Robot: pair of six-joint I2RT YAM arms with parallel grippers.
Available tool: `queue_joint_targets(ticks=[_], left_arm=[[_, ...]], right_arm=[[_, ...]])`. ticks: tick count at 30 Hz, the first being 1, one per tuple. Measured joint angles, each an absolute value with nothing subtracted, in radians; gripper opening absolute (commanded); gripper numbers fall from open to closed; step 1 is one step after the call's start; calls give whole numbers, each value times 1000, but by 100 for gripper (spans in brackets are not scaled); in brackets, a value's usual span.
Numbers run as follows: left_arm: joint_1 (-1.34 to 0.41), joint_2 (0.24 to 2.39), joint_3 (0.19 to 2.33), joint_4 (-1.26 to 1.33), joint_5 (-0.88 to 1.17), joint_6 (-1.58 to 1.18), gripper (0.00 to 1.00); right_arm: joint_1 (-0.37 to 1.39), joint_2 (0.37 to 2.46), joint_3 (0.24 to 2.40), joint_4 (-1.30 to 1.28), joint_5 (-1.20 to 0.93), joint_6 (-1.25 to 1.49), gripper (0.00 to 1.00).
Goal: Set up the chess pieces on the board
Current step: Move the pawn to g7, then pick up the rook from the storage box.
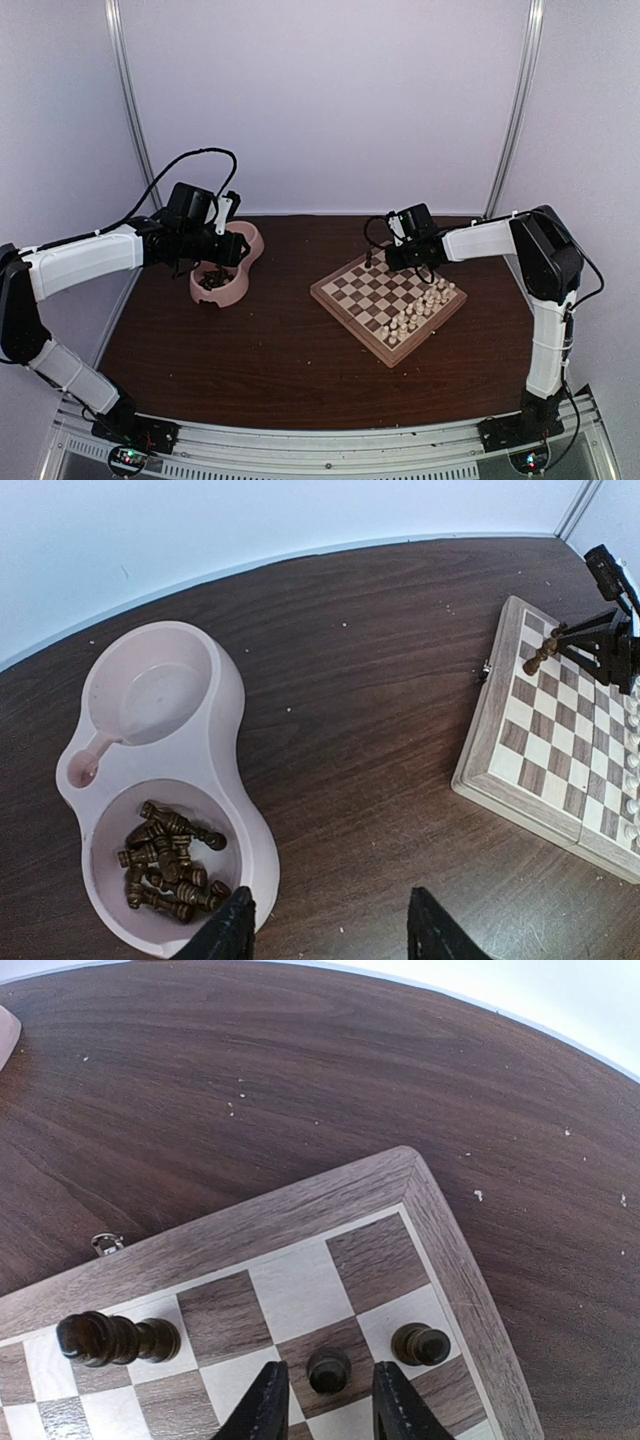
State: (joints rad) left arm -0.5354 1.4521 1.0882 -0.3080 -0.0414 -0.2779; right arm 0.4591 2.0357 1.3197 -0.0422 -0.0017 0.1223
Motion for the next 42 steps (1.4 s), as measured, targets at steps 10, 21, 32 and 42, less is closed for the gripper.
queue_joint_targets(ticks=[10, 21, 32, 42], left_arm=[[-535, 1452, 1089, -309, -41, -278, 53], [-535, 1452, 1095, -313, -41, -278, 53], [-499, 1457, 1103, -315, -20, -313, 51], [-389, 1625, 1187, -441, -1, -401, 44]], right_arm=[[459, 2035, 1320, -58, -2, 112, 38], [459, 1986, 1341, -87, -2, 108, 42], [459, 1871, 1345, -109, -79, 109, 43], [470, 1726, 1240, -108, -183, 132, 43]])
